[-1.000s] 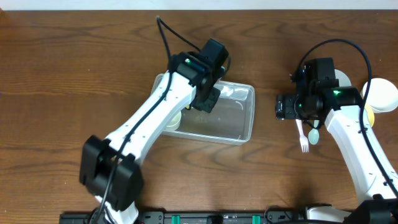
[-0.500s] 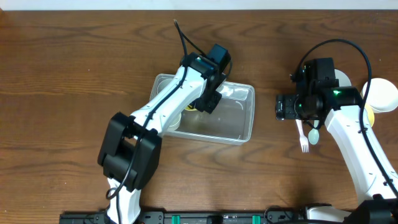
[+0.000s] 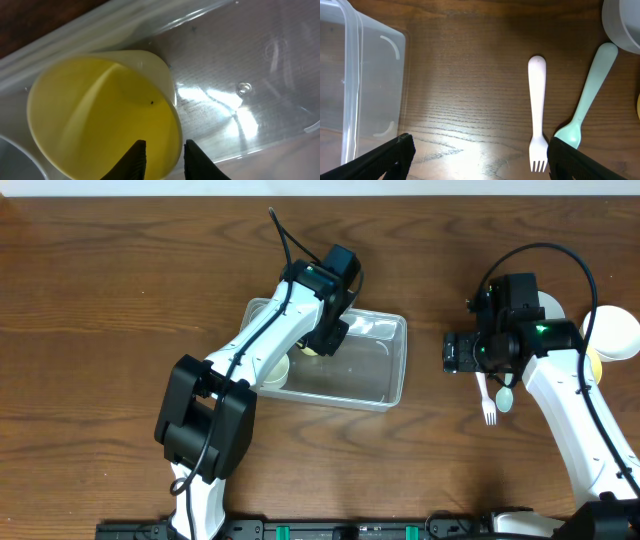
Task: Pack container
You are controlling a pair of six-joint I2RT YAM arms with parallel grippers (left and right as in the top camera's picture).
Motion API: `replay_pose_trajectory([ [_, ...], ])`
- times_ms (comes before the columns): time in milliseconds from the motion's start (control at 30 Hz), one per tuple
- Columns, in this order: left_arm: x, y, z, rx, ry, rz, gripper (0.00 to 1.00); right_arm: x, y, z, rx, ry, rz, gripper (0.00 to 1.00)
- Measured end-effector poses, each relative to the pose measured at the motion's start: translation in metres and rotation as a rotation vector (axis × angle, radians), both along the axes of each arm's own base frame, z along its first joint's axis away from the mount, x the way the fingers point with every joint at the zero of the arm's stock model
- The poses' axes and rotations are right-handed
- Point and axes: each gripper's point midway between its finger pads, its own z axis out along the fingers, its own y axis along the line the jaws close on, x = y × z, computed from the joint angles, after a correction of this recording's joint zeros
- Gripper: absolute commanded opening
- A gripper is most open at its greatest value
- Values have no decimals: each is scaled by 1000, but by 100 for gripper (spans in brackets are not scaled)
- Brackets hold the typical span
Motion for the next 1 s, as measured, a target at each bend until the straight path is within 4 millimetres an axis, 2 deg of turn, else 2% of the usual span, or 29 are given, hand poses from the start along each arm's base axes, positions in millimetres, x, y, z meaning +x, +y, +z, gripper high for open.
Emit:
replay_pose_trajectory([
  [167,8,-5,14,-19,-33,-2,31,0,0,0,0,0,0,83],
  [233,14,-7,31,-39,-76,-2,31,0,0,0,0,-1,0,77],
  [300,19,-6,54,-50,-135,3,31,2,0,1,1,-7,1,66],
  [333,21,-4,68,-57,-168,7,31,3,0,1,2,-11,-3,56],
  [467,23,22,133,-91,-314,72,31,4,3,7,4,-17,10,2],
  [533,23,50,165,-109,-380,154,31,10,13,19,2,-46,50,1],
  [600,24,87,190,-120,-436,270,31,18,28,35,5,-93,102,1],
  [667,23,120,203,-121,-460,381,31,24,48,50,8,-143,171,1],
  [700,22,140,207,-119,-464,453,31,26,62,56,11,-170,220,1],
  [833,18,184,204,-124,-431,614,31,20,101,60,17,-199,344,1],
  [933,18,201,201,-146,-411,682,31,20,116,50,18,-181,389,1],
  [1000,17,207,198,-157,-399,712,31,21,124,32,9,-138,406,1],
])
